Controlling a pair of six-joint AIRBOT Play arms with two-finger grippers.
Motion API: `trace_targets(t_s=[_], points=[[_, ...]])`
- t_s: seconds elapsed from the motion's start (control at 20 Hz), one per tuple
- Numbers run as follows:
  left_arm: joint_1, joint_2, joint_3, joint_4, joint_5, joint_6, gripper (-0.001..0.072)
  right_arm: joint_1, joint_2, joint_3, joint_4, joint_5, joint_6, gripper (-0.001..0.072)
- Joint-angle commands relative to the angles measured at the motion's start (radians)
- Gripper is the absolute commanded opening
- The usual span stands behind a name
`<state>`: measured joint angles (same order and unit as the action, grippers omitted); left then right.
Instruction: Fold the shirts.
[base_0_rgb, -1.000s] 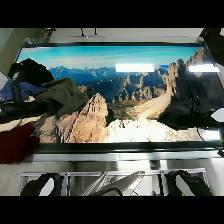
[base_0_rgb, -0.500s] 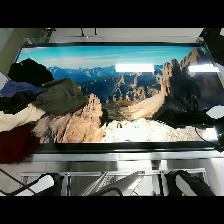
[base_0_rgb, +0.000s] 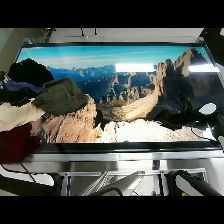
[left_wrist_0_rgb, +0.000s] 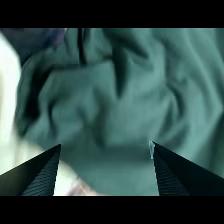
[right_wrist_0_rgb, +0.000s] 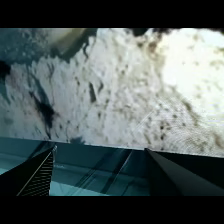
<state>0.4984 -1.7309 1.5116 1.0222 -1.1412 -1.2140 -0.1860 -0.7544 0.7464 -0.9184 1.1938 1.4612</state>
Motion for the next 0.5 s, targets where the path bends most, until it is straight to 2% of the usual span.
trace_targets(t_s=[0.0, 0.1, 0.15, 0.25, 0.3, 0.35, 0.45], points=[[-0.072, -0.154, 0.096, 0.008, 0.04, 0.002, 0.0623, 0.001, -0.019, -0.001, 0.0, -0.017, 0.001, 0.062], [-0.117, -0.231, 0.161, 0.017, 0.034, 0.002, 0.062, 0.001, -0.019, -0.001, 0.0, -0.016, 0.001, 0.062], [-0.138, -0.262, 0.194, 0.052, 0.016, -0.007, 0.059, 0.001, -0.019, -0.001, 0.001, -0.016, 0.001, 0.062], [-0.179, -0.318, 0.27, 0.114, -0.063, -0.041, 0.0572, 0.001, -0.019, -0.001, 0.004, -0.017, 0.001, 0.062], [-0.194, -0.332, 0.299, 0.111, -0.109, -0.045, 0.0224, 0.001, -0.019, -0.001, 0.007, -0.017, 0.0, 0.062], [-0.208, -0.339, 0.332, 0.108, -0.159, -0.04, 0.0017, 0.001, -0.019, -0.001, 0.006, -0.018, 0.0, 0.062], [-0.248, -0.33, 0.412, 0.087, -0.246, -0.04, 0.0019, 0.001, -0.019, 0.0, 0.007, -0.018, -0.03, 0.062]])
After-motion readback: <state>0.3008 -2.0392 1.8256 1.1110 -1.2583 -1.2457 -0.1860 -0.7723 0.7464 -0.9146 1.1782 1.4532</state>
